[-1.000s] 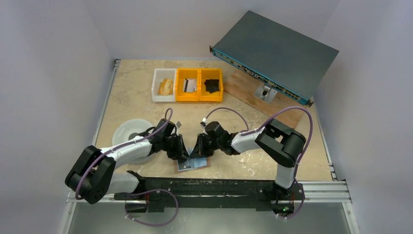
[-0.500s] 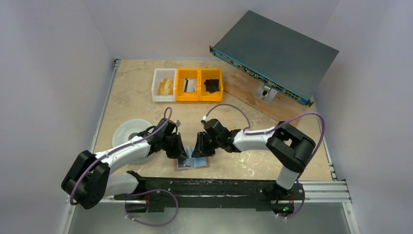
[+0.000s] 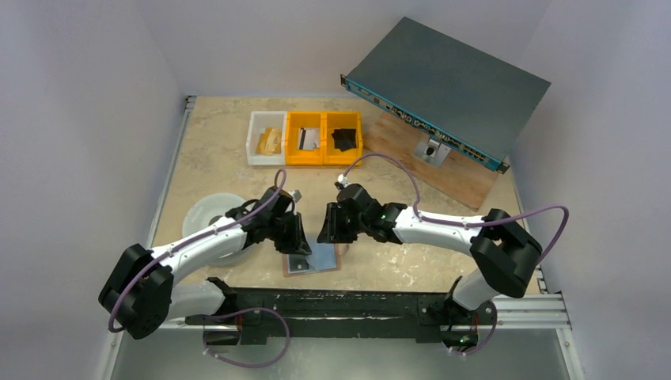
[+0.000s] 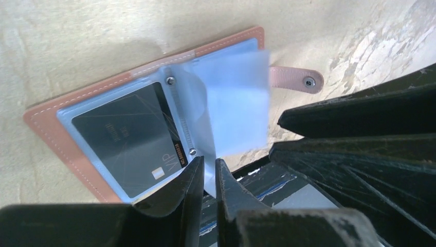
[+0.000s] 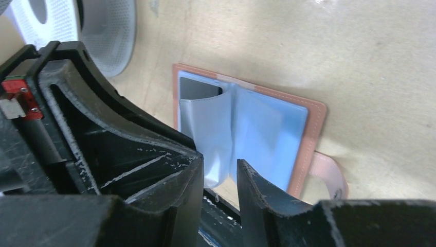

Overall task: Take the credit cards out of the card holder
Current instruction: Remove the credit card from the card holder.

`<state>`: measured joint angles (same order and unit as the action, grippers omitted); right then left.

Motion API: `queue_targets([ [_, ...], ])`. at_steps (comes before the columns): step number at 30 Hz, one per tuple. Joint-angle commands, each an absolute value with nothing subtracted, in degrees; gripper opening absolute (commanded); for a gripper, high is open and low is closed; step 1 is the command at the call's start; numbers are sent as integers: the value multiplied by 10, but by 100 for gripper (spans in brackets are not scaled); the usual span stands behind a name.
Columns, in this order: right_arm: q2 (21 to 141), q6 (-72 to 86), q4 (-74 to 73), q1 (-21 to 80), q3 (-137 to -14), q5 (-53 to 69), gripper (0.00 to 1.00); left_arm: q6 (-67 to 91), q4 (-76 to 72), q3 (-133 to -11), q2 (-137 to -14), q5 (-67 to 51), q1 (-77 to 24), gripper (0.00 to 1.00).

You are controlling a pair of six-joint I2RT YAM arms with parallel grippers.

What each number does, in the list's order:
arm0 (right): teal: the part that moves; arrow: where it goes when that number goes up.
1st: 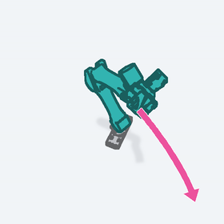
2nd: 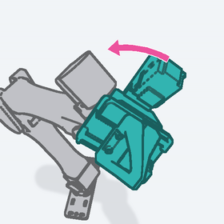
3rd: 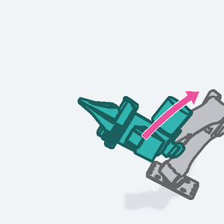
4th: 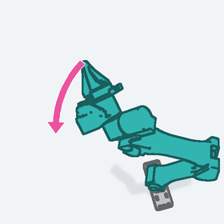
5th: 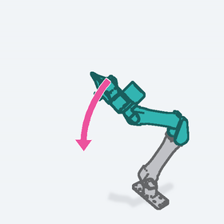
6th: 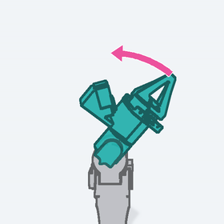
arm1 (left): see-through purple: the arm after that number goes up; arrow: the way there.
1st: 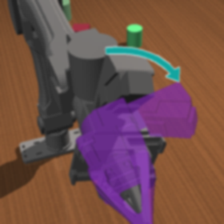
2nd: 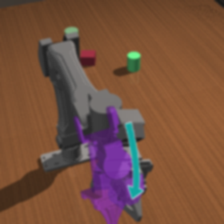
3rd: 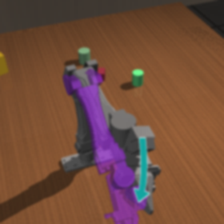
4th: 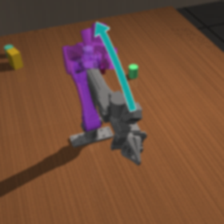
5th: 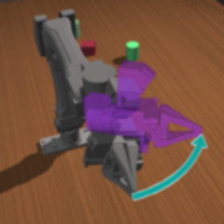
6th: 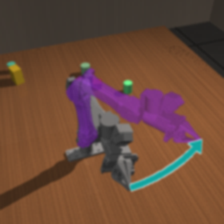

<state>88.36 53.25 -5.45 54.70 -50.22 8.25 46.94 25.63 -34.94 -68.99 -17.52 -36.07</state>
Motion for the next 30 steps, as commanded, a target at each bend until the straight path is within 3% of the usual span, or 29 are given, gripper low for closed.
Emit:
queue_targets([
  [1,853,524,-87,547,-495,40,30,476,236,-386,-710,-178,-382,16],
  [4,842,525,-97,548,-488,27,30,480,227,-400,-725,-178,-395,24],
  [20,783,538,-141,547,-464,-20,30,499,129,-448,-834,-233,-418,38],
  [30,773,526,-158,546,-476,-34,30,492,135,-465,-812,-232,-416,53],
])
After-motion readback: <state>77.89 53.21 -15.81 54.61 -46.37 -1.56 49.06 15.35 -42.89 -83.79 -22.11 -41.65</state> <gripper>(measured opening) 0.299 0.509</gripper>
